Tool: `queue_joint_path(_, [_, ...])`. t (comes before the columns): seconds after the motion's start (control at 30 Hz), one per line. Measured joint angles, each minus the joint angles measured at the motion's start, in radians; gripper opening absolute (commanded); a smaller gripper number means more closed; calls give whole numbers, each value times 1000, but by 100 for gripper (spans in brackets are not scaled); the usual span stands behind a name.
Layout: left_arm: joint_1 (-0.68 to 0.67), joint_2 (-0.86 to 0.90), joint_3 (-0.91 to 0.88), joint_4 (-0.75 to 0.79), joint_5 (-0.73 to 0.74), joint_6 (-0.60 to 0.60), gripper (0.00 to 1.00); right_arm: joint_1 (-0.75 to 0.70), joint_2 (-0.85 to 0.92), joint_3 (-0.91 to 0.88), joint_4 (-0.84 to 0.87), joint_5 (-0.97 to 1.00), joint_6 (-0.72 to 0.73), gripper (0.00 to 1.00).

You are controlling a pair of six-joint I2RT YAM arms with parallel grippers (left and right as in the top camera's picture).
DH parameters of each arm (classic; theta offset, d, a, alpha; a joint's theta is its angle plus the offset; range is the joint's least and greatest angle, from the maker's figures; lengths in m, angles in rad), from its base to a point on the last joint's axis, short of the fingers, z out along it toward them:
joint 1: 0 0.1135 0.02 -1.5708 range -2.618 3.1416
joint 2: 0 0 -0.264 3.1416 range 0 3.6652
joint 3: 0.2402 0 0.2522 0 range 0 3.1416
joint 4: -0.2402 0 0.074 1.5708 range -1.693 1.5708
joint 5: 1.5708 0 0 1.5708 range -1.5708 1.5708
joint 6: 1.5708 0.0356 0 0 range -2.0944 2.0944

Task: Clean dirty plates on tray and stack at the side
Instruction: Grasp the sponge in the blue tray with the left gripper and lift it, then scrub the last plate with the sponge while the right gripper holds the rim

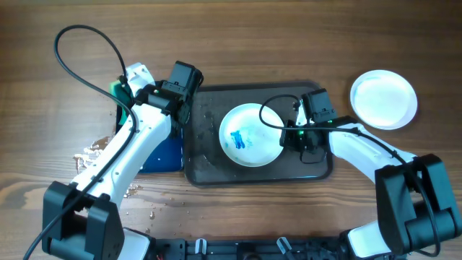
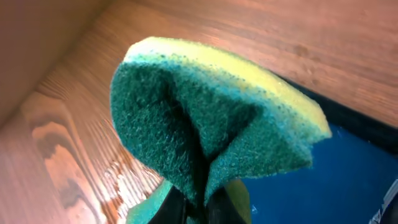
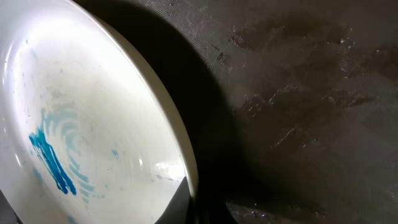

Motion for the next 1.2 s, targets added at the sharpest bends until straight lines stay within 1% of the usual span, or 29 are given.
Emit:
queue_joint_path(0.03, [6,0,0,4,69,5,4,0,0,0,0,0,0,4])
queue_joint_path(0.1, [40,0,0,18,255,24,4,0,0,0,0,-3,0,4])
queue_joint_path(0.17, [117,13,0,20,436,49,4,0,0,0,0,-3,0,4])
queue_joint_path(0.23, [221,51,0,19,634,100,4,0,1,0,0,-6,0,4])
queue_joint_path(0.27, [263,71,0,20,710,123,4,0,1,0,0,-6,0,4])
queue_joint_path(0.37, [352,101,0,35,886,197,4,0,1,0,0,-6,0,4])
queue_joint_path(0.47, [356,101,0,61,995,258,4,0,1,0,-1,-7,0,4])
queue_joint_path(0.53, [331,101,0,75,1099,314,4,0,1,0,-1,-7,0,4])
queue_joint_path(0.6, [299,101,0,87,1164,343,4,0,1,0,-1,-8,0,4])
queue_joint_path(0.67, [235,101,0,92,1251,402,4,0,1,0,-1,-10,0,4])
queue_joint_path(0.73, [151,103,0,122,1299,421,4,0,1,0,0,-10,0,4])
queue_joint_path(0.87, [-29,166,2,241,1332,424,4,0,2,0,-1,-11,0,4])
queue_joint_path(0.9, [-66,193,2,263,1344,423,4,0,2,0,0,-12,0,4])
queue_joint_path(0.97, [-135,273,2,356,1395,416,4,0,2,0,-1,-14,0,4])
queue_joint_path(1.07, [-203,360,2,437,1442,397,4,0,2,0,-2,-16,0,4])
queue_joint_path(1.2, [-235,417,7,535,1509,371,4,0,2,0,-5,-18,0,4])
